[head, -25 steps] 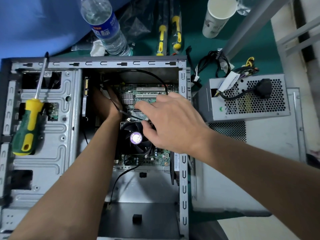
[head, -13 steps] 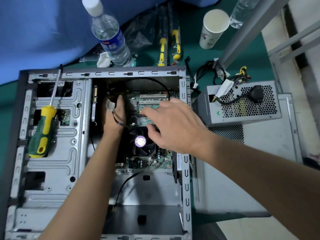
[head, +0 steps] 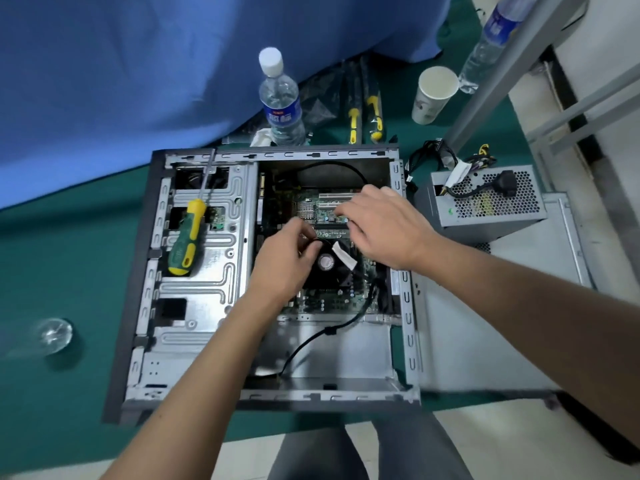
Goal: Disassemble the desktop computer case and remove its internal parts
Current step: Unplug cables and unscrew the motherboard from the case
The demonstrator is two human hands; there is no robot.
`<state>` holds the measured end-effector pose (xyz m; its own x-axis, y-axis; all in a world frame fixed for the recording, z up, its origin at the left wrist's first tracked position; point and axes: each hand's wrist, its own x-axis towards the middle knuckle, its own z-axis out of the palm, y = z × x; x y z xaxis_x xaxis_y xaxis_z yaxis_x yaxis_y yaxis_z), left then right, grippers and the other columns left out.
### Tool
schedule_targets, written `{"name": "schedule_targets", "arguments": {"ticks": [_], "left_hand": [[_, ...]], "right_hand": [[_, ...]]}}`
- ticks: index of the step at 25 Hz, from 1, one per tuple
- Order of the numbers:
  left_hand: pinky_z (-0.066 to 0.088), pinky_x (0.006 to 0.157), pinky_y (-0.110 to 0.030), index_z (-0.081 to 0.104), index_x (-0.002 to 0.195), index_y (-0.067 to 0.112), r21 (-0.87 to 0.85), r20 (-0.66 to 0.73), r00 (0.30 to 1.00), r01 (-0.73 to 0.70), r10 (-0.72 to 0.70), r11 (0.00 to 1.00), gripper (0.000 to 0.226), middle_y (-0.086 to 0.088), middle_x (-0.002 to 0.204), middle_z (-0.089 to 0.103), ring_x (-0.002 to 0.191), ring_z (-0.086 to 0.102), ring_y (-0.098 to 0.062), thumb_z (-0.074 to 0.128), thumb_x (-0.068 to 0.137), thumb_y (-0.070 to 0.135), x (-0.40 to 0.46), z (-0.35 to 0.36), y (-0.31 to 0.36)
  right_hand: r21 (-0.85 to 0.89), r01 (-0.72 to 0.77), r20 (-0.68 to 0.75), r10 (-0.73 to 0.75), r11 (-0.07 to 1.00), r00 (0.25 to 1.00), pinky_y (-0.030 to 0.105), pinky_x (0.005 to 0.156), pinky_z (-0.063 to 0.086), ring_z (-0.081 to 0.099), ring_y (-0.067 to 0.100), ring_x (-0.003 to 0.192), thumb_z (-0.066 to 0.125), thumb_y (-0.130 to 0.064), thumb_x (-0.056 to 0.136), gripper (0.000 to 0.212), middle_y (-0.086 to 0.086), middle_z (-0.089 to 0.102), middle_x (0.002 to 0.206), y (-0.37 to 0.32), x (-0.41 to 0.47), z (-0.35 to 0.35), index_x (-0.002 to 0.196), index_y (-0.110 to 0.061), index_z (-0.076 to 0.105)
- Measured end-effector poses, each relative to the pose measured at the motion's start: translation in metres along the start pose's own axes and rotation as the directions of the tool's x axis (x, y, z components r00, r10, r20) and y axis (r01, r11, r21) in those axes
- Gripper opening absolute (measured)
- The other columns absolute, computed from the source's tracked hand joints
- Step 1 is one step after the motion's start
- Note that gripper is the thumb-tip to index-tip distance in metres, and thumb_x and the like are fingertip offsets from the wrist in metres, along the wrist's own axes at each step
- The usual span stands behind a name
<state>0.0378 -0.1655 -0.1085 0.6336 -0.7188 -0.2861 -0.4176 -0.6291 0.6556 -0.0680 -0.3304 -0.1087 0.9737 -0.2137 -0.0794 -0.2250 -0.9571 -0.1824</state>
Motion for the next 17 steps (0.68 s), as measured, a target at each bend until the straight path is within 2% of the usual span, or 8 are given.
{"name": "schedule_targets", "arguments": {"ticks": [4, 5, 7, 9, 11, 12, 15, 17], "left_hand": [[0.046, 0.069, -0.027, 0.065, 0.106, 0.024, 0.093, 0.191, 0.966, -0.196, 0.176, 0.976, 0.012, 0.008, 0.09, 0.069, 0.079, 0.061, -0.013, 0.059, 0.097, 0.028, -0.044, -0.022, -0.005], [0.048, 0.073, -0.028, 0.067, 0.109, 0.024, 0.138, 0.27, 0.931, -0.291, 0.247, 0.947, 0.016, 0.007, 0.098, 0.069, 0.085, 0.062, -0.013, 0.057, 0.098, 0.028, -0.055, -0.023, -0.008], [0.05, 0.08, -0.032, 0.067, 0.112, 0.024, 0.257, 0.491, 0.81, -0.487, 0.321, 0.835, 0.021, 0.003, 0.108, 0.069, 0.095, 0.064, -0.018, 0.051, 0.1, 0.03, -0.069, -0.021, -0.013], [0.051, 0.077, -0.033, 0.065, 0.115, 0.023, 0.428, 0.675, 0.702, -0.625, 0.229, 0.653, 0.022, -0.003, 0.107, 0.068, 0.097, 0.065, -0.026, 0.048, 0.1, 0.024, -0.074, -0.016, -0.015], [0.049, 0.072, -0.034, 0.06, 0.125, 0.021, 0.55, 0.736, 0.667, -0.69, 0.116, 0.471, 0.036, -0.007, 0.107, 0.069, 0.098, 0.066, -0.029, 0.047, 0.095, 0.008, -0.074, -0.005, -0.014], [0.05, 0.073, -0.034, 0.059, 0.128, 0.019, 0.582, 0.74, 0.669, -0.693, 0.076, 0.426, 0.041, -0.008, 0.108, 0.069, 0.099, 0.066, -0.028, 0.045, 0.093, 0.003, -0.072, 0.001, -0.014], [0.053, 0.076, -0.032, 0.065, 0.118, 0.013, 0.65, 0.708, 0.706, -0.641, -0.018, 0.408, 0.029, -0.008, 0.113, 0.068, 0.102, 0.065, -0.023, 0.048, 0.095, 0.005, -0.064, 0.018, -0.012], [0.054, 0.08, -0.032, 0.063, 0.12, 0.013, 0.643, 0.701, 0.711, -0.603, -0.047, 0.471, 0.026, -0.008, 0.116, 0.066, 0.104, 0.064, -0.023, 0.05, 0.097, 0.013, -0.058, 0.028, -0.016]], "right_hand": [[-0.06, -0.041, -0.003, 0.041, 0.997, 0.999, 0.038, 0.089, 0.04, 0.05, 0.02, 0.096, 0.04, -0.028, 0.099, 0.031, 0.0, 0.065, 0.101, -0.005, -0.007, -0.001, 0.115, -0.015, 0.064], [-0.054, -0.049, 0.002, 0.049, 0.997, 0.999, 0.038, 0.089, 0.04, 0.051, 0.019, 0.094, 0.039, -0.028, 0.099, 0.032, -0.001, 0.065, 0.101, -0.007, -0.009, -0.001, 0.114, -0.015, 0.064], [-0.047, -0.057, 0.001, 0.057, 0.997, 0.998, 0.037, 0.089, 0.04, 0.052, 0.019, 0.092, 0.04, -0.029, 0.099, 0.032, -0.001, 0.067, 0.099, -0.007, -0.008, -0.001, 0.112, -0.016, 0.065], [-0.033, -0.069, -0.007, 0.069, 0.997, 0.998, 0.037, 0.088, 0.04, 0.052, 0.018, 0.089, 0.041, -0.03, 0.099, 0.031, 0.0, 0.069, 0.097, -0.008, -0.007, -0.002, 0.11, -0.016, 0.066], [-0.011, -0.08, -0.018, 0.08, 0.997, 0.997, 0.037, 0.087, 0.04, 0.046, 0.016, 0.082, 0.043, -0.03, 0.098, 0.028, 0.0, 0.069, 0.092, -0.008, -0.008, -0.001, 0.106, -0.016, 0.066], [0.002, -0.083, -0.023, 0.083, 0.997, 0.996, 0.037, 0.087, 0.04, 0.042, 0.014, 0.079, 0.043, -0.029, 0.098, 0.027, -0.001, 0.068, 0.089, -0.008, -0.008, -0.001, 0.104, -0.016, 0.066], [0.046, -0.093, -0.046, 0.095, 0.995, 0.994, 0.037, 0.087, 0.041, 0.037, 0.013, 0.076, 0.046, -0.027, 0.097, 0.023, -0.003, 0.061, 0.08, -0.008, -0.008, -0.001, 0.097, -0.017, 0.066], [0.055, -0.089, -0.039, 0.092, 0.994, 0.995, 0.034, 0.084, 0.037, 0.038, 0.013, 0.077, 0.045, -0.027, 0.097, 0.024, -0.004, 0.059, 0.081, -0.006, -0.007, 0.0, 0.098, -0.017, 0.067]]}}
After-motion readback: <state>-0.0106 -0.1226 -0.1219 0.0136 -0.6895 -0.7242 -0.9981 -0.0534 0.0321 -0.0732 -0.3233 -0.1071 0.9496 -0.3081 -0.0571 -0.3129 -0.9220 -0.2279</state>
